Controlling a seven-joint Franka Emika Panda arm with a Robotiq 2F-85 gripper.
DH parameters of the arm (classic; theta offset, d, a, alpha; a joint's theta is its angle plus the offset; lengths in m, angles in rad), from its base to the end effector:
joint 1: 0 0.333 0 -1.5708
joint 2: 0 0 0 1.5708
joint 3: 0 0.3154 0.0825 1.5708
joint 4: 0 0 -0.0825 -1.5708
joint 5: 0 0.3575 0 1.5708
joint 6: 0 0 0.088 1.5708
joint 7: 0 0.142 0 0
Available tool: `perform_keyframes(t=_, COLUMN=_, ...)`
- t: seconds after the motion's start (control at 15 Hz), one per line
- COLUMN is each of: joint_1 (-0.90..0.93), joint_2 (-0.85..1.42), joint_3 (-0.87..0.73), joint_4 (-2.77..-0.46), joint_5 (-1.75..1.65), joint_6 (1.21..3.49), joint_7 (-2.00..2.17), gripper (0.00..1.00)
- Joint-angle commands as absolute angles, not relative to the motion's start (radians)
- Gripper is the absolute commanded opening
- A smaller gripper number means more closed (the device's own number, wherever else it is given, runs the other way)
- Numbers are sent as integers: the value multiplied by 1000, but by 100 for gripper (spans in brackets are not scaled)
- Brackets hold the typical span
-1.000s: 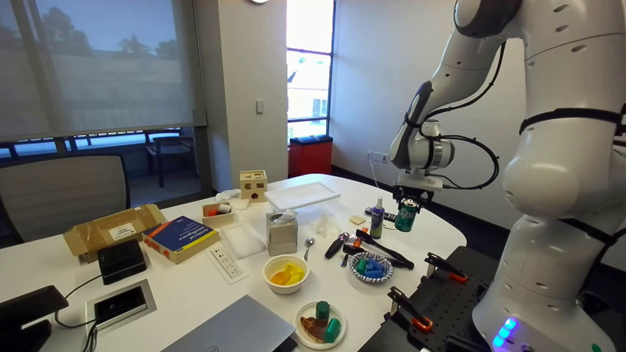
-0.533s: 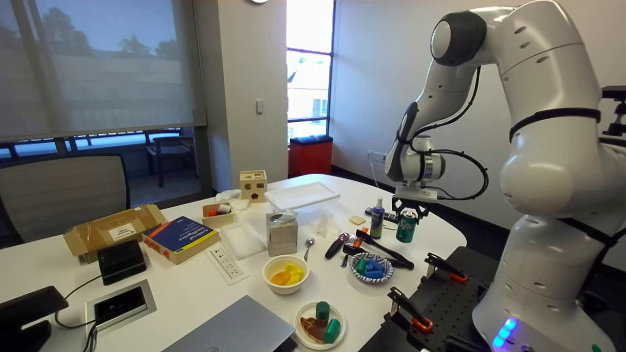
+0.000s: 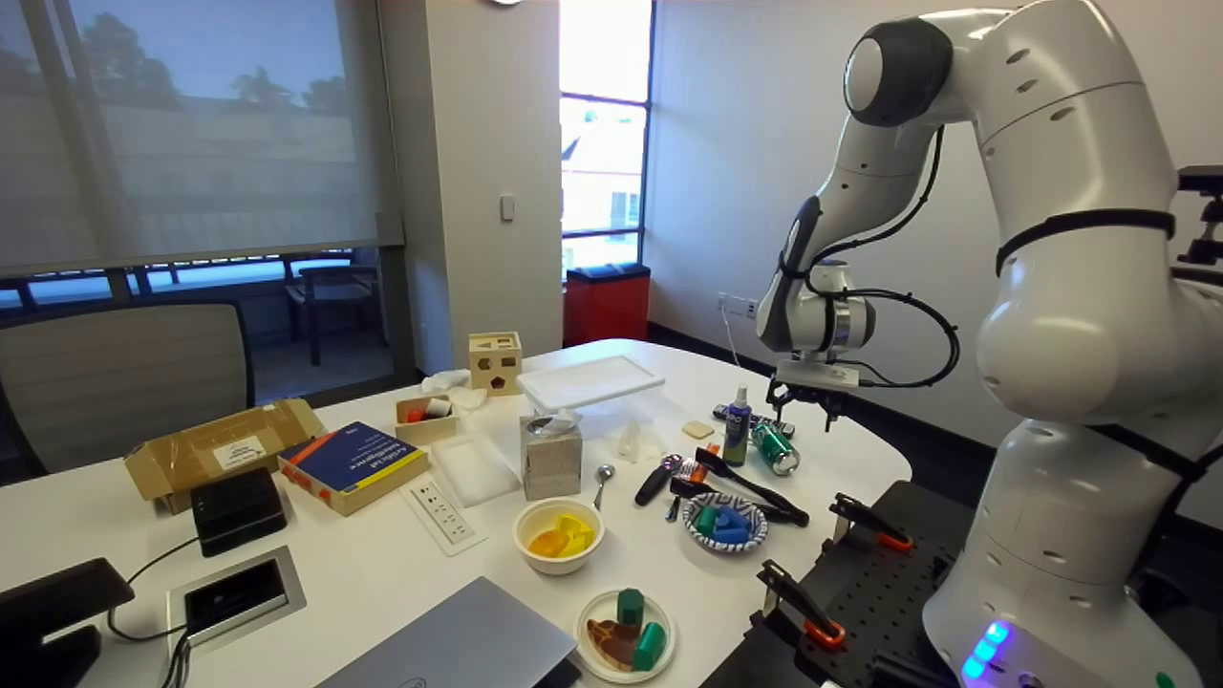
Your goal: Move the green can to the right
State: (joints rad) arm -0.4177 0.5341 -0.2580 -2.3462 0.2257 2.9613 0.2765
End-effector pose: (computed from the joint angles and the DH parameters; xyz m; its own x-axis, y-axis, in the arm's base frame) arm 0.3791 -0.3358 0.1146 0.4239 -0.8963 0.1302 -0.9053 -0.4235 0.0318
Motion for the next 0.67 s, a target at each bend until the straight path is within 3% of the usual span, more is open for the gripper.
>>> perform_keyframes(t=0.0, joint_1=-351, joint_2=414, joint_3=-325, joint_4=-2451, joint_5=217, joint_6=2989, joint_7=261, gripper=100)
perform_keyframes(t=0.2, joint_1=-206, joint_2=314, joint_3=-470, joint_4=-2529, joint_5=142, joint_6=2981, joint_7=309, gripper=100)
perform_keyframes(t=0.6, joint_1=254, joint_2=136, joint_3=-961, joint_4=-2619, joint_5=-280, joint_6=2939, joint_7=520, gripper=100)
